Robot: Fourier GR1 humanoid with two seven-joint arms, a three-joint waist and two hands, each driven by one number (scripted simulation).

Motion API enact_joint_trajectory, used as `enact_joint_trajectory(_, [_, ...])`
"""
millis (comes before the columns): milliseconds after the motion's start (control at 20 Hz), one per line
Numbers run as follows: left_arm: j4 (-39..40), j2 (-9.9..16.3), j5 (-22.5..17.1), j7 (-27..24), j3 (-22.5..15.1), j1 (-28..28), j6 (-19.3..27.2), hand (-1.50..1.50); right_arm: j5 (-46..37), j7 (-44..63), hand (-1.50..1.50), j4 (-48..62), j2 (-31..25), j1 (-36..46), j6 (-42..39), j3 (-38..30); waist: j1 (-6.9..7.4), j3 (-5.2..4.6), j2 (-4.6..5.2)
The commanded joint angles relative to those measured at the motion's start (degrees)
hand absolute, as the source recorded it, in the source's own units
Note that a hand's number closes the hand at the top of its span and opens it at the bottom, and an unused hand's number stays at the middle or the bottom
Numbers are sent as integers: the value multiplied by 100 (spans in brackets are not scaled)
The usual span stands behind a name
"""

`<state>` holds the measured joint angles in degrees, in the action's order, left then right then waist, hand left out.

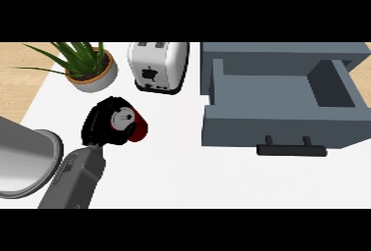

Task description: Pick up the can, place it into the drawer and close the drawer

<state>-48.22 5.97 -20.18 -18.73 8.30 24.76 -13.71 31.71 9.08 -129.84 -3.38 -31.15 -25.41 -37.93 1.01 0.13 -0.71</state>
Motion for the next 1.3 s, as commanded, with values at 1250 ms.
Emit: enact_joint_trajectory(1250, [-2275,-597,603,2930,-1620,2513,4166,150,-258,284,-150,298,113,771,-156,-86,-195,-11,84])
